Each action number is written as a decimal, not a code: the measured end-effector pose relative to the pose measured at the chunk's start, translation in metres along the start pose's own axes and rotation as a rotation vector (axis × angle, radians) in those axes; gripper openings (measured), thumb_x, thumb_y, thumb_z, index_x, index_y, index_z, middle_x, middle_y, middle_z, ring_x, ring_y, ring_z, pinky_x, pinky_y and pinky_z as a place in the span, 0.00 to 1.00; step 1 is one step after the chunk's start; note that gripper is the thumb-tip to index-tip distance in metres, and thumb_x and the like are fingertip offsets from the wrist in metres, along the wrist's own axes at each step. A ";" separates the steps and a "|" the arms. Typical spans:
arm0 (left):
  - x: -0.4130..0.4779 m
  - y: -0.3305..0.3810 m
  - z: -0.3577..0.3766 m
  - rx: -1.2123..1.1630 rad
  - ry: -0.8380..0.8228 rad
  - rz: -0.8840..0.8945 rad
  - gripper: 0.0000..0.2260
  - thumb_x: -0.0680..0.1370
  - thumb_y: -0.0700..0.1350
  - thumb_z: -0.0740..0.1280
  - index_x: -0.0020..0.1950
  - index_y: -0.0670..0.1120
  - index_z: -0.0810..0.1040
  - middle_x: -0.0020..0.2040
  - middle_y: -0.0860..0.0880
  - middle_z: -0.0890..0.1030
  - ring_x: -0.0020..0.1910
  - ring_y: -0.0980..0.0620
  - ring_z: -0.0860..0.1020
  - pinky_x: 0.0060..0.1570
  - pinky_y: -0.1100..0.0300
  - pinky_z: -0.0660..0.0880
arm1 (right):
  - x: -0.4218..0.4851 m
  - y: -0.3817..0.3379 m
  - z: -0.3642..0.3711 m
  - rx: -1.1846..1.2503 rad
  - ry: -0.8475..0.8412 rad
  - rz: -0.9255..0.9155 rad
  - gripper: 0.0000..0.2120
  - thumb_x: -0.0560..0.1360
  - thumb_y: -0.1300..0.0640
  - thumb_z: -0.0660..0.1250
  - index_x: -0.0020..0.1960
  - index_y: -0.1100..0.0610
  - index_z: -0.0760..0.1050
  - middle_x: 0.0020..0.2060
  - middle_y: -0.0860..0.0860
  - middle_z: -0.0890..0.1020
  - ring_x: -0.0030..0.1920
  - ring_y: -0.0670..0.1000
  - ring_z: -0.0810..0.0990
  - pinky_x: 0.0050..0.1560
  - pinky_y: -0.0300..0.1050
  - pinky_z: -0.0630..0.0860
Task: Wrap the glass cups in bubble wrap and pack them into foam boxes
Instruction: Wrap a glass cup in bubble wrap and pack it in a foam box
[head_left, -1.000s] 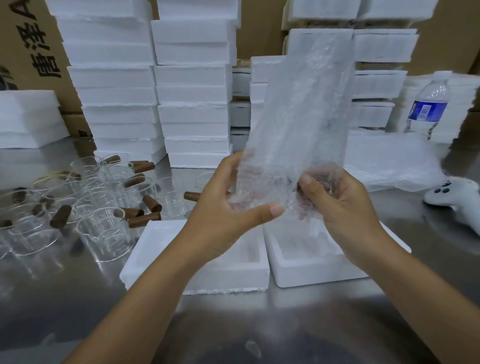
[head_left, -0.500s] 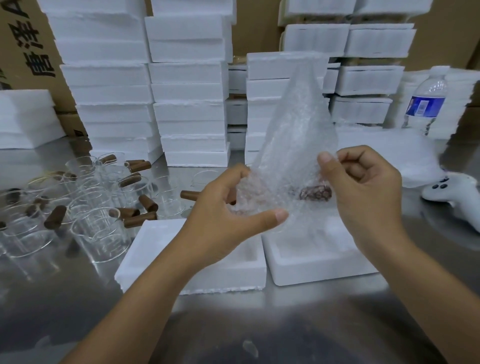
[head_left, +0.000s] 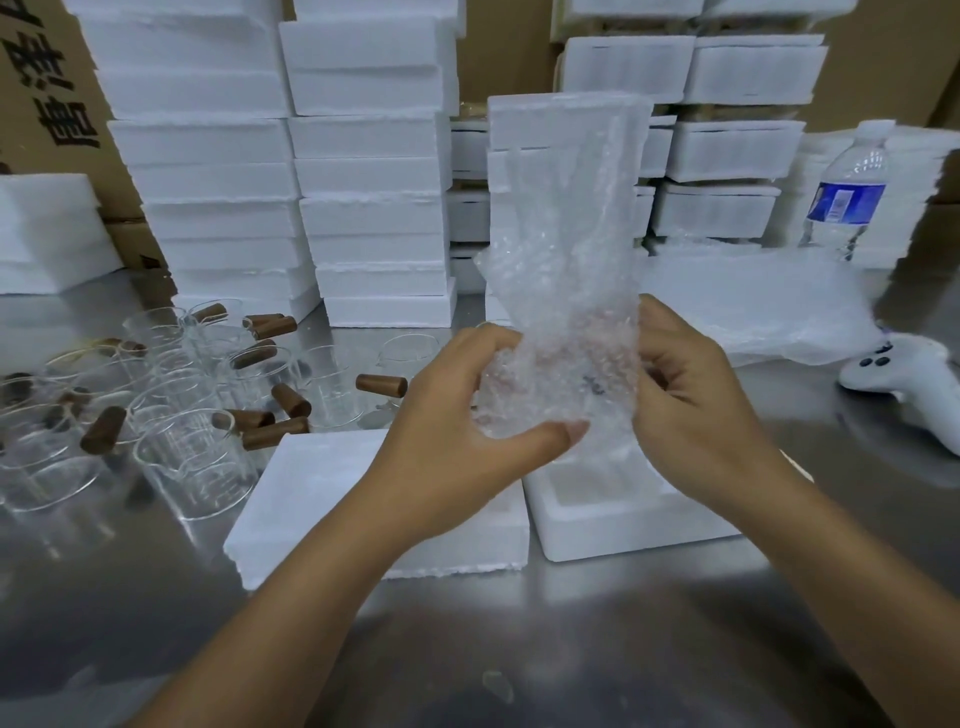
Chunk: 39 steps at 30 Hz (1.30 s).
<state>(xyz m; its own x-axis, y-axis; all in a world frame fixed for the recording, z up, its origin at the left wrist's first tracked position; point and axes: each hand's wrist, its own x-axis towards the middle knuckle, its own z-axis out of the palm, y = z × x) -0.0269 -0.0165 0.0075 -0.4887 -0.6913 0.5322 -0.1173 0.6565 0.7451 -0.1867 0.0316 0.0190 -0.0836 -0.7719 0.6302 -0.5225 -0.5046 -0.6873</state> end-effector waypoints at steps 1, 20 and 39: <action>0.000 0.000 0.000 -0.005 0.010 0.000 0.21 0.65 0.58 0.73 0.55 0.59 0.71 0.51 0.59 0.78 0.50 0.59 0.78 0.48 0.63 0.76 | 0.000 -0.001 0.000 0.005 -0.023 0.013 0.10 0.78 0.58 0.63 0.46 0.44 0.79 0.49 0.44 0.77 0.51 0.42 0.77 0.47 0.31 0.73; 0.000 0.000 0.002 0.185 -0.003 0.030 0.22 0.63 0.60 0.72 0.53 0.54 0.75 0.49 0.58 0.69 0.50 0.63 0.71 0.43 0.74 0.70 | 0.002 -0.011 -0.010 0.154 0.143 -0.083 0.04 0.70 0.50 0.65 0.45 0.45 0.76 0.39 0.39 0.81 0.44 0.41 0.79 0.52 0.40 0.74; -0.003 0.004 0.003 0.276 -0.034 0.255 0.23 0.67 0.57 0.72 0.58 0.65 0.66 0.57 0.57 0.70 0.56 0.68 0.68 0.49 0.78 0.65 | 0.005 -0.006 -0.013 0.284 -0.006 0.189 0.13 0.64 0.64 0.76 0.42 0.48 0.80 0.39 0.44 0.85 0.40 0.43 0.83 0.35 0.35 0.78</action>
<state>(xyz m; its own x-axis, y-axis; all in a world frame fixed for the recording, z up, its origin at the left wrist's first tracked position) -0.0282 -0.0109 0.0082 -0.5602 -0.4882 0.6693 -0.2150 0.8659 0.4516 -0.1951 0.0360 0.0305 -0.1511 -0.8639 0.4804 -0.2413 -0.4390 -0.8655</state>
